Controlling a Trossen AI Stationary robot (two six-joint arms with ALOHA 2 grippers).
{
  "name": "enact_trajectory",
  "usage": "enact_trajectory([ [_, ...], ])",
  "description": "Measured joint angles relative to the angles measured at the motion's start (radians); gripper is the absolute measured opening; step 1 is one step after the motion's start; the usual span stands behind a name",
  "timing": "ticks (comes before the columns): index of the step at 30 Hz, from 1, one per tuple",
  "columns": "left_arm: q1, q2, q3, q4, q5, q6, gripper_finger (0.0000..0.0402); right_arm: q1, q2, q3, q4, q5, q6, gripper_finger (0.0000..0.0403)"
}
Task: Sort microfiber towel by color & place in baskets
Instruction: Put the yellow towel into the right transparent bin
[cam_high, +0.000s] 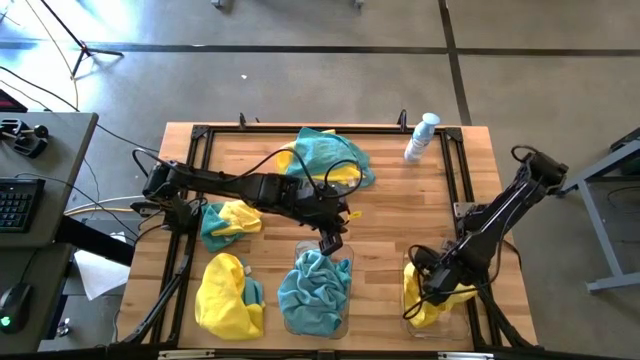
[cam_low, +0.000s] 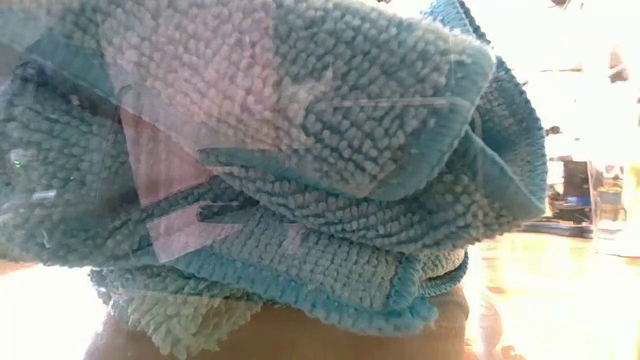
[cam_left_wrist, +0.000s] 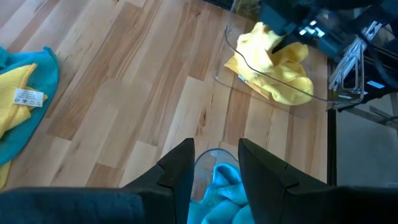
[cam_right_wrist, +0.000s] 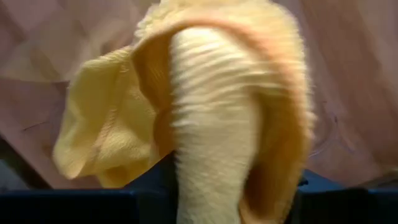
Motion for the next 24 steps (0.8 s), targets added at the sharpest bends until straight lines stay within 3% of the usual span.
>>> enact_trajectory([
  [9, -0.001, 0.0, 0.0, -0.001, 0.0, 0.0, 0.0111, 0.0, 0.038, 0.023, 0.003, -0.061, 0.027, 0.0132],
  [24, -0.007, 0.0, 0.0, -0.021, 0.001, 0.0, 0.0111, 0.0, 0.036, 0.297, -0.233, -0.024, 0.034, 0.0133],
])
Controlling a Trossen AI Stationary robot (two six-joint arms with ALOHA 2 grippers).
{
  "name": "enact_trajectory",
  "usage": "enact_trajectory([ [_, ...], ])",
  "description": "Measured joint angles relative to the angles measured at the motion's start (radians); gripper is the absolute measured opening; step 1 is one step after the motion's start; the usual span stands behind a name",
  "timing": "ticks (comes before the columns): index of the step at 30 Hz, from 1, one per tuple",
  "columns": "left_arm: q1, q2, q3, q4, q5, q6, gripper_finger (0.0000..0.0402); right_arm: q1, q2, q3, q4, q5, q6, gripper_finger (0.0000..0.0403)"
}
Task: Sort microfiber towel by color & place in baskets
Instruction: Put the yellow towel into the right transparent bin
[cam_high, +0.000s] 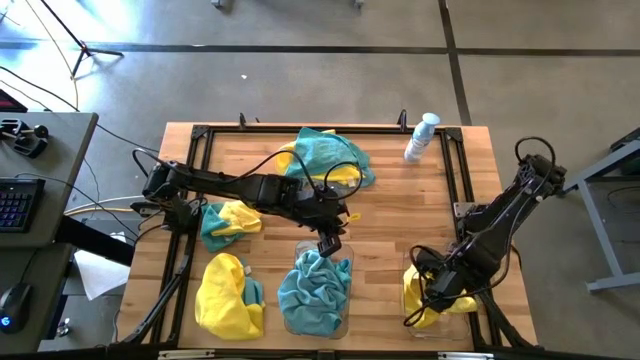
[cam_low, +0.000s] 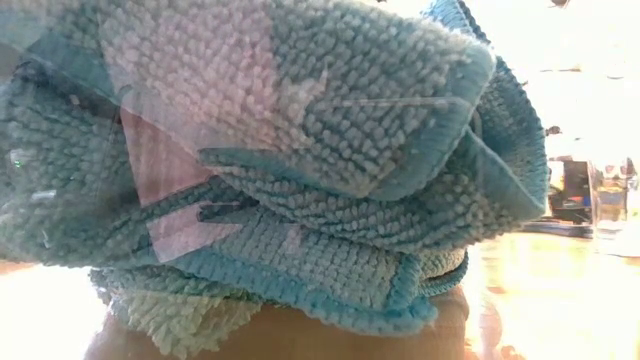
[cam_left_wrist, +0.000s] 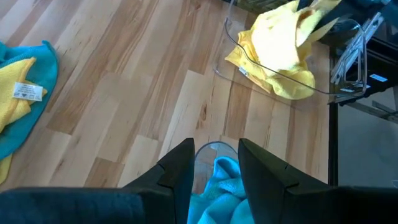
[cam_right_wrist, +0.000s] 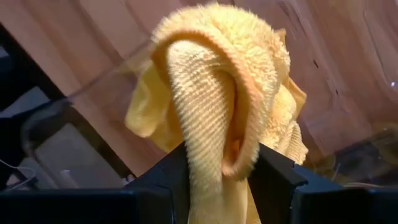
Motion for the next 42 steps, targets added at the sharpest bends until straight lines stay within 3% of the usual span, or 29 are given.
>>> enact_trajectory([
  [6, -0.008, 0.0, 0.0, -0.001, 0.0, 0.001, 0.0111, 0.021, 0.0, -0.006, 0.034, 0.065, -0.03, 0.0133],
  [18, -0.01, 0.0, 0.0, -0.028, 0.002, 0.001, 0.0111, 0.052, 0.0, -0.016, -0.082, -0.012, 0.085, 0.0151],
  [23, -0.013, 0.0, 0.0, -0.027, -0.002, -0.004, 0.0111, 0.095, 0.011, -0.016, -0.081, 0.077, 0.206, 0.0147],
  [27, -0.02, 0.0, 0.0, -0.027, -0.007, -0.007, 0.0111, 0.111, 0.072, -0.016, -0.083, 0.135, 0.242, 0.0133],
  [42, -0.021, 0.0, 0.0, -0.024, -0.008, -0.018, 0.0111, 0.11, 0.369, -0.017, 0.087, 0.104, 0.035, 0.0095],
])
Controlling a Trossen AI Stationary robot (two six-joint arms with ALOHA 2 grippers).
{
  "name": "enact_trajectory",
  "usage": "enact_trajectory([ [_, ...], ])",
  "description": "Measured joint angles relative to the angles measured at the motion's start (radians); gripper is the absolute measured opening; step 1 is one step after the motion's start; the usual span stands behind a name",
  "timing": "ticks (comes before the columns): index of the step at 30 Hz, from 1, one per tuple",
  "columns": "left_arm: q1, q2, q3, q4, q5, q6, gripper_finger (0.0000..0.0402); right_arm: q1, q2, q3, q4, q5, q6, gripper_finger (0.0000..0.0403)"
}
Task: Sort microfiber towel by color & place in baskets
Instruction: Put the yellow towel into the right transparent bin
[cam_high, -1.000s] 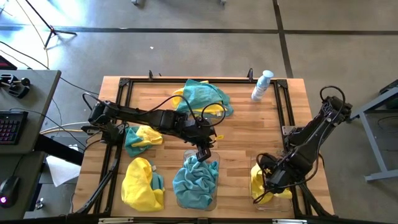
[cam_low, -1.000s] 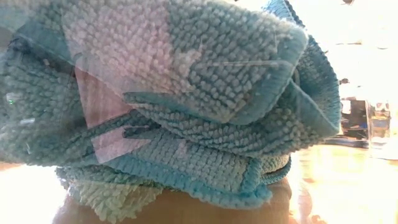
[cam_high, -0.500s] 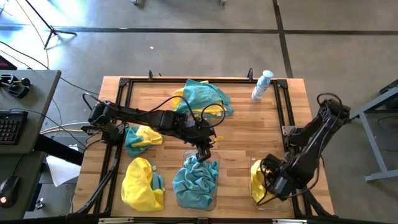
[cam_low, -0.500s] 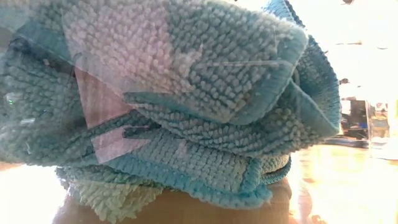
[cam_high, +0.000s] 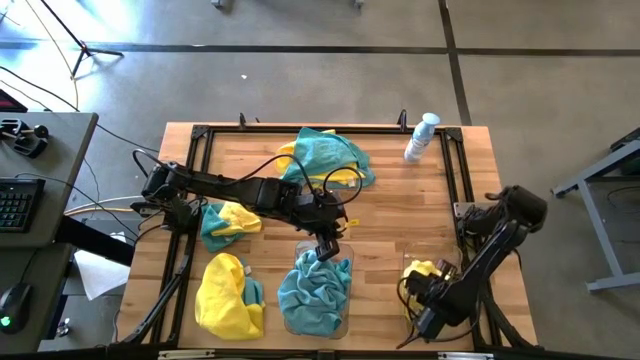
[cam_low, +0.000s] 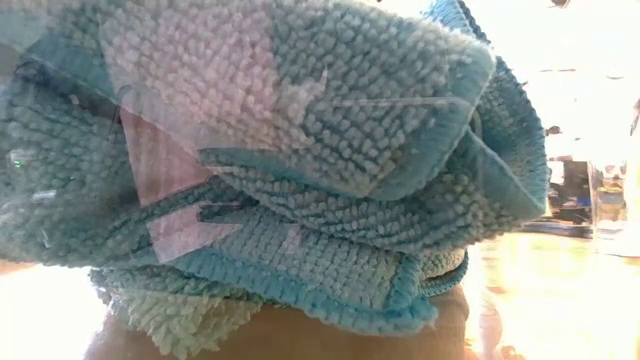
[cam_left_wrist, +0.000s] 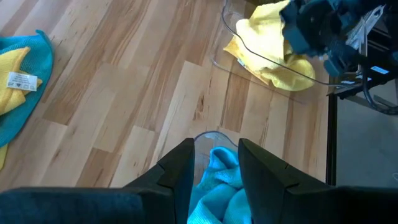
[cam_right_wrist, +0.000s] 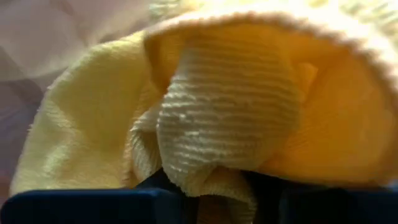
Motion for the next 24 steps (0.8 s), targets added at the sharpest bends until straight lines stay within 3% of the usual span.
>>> enact_trajectory([
  [9, -0.005, 0.0, 0.0, 0.0, 0.012, -0.017, 0.0111, 0.0, 0.001, 0.0, 0.061, -0.016, -0.015, 0.0078],
  [24, -0.012, -0.039, 0.0, -0.126, -0.009, 0.078, 0.0111, 0.0, -0.303, 0.0, -0.01, -0.019, 0.195, 0.0078],
])
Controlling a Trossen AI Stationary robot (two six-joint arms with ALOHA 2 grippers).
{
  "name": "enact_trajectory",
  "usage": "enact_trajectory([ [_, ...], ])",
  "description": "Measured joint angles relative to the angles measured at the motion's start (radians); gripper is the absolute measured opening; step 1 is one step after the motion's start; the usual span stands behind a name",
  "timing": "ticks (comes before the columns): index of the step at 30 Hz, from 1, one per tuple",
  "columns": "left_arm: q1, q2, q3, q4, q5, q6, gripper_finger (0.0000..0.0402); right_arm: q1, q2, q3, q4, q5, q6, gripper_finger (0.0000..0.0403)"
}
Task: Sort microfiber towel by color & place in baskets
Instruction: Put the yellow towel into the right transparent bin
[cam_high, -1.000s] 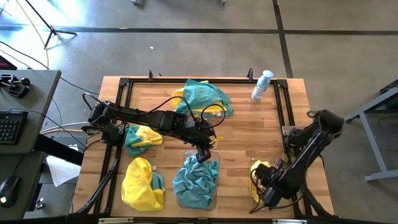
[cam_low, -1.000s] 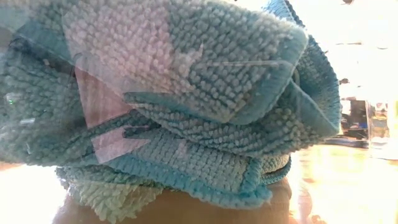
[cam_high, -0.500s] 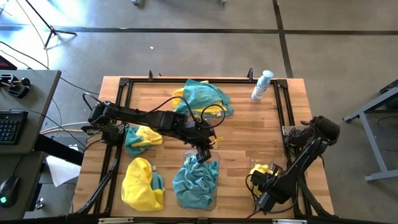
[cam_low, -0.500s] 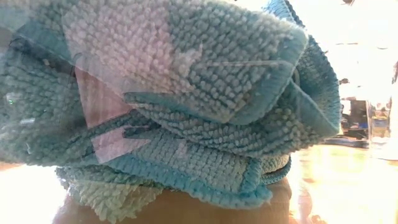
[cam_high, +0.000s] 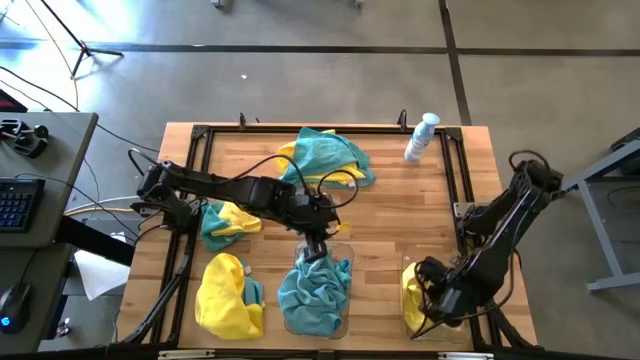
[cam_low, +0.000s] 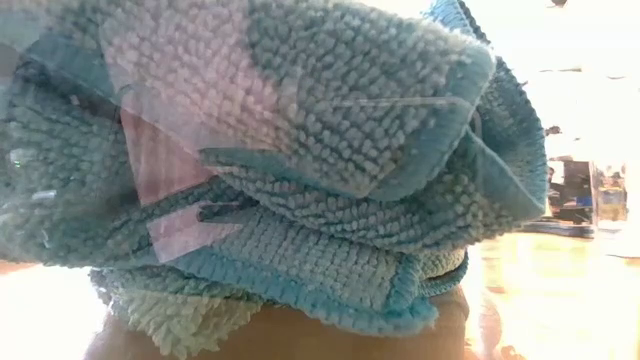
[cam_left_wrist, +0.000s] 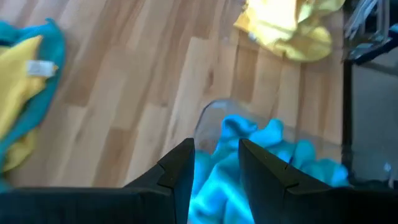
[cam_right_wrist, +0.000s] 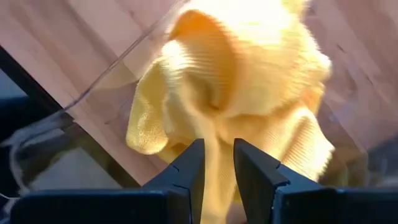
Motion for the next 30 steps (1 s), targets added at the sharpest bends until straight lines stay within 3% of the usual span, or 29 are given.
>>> enact_trajectory([
  [14, -0.048, -0.25, -0.046, -0.341, -0.145, 0.195, 0.0111, -0.048, -0.093, 0.0, -0.049, 0.202, 0.19, 0.0078],
  [20, -0.068, -0.498, -0.347, -0.234, -0.144, 0.143, 0.0095, -0.132, -0.093, 0.0, 0.081, 0.376, 0.13, 0.0072],
  [26, -0.086, -0.776, -0.657, -0.11, -0.136, -0.027, 0.0051, -0.255, -0.093, 0.003, 0.186, 0.391, -0.077, 0.0008],
  [30, -0.103, -0.917, -0.797, -0.041, -0.136, -0.095, 0.0012, -0.35, -0.093, 0.004, 0.247, 0.39, -0.214, 0.0013],
])
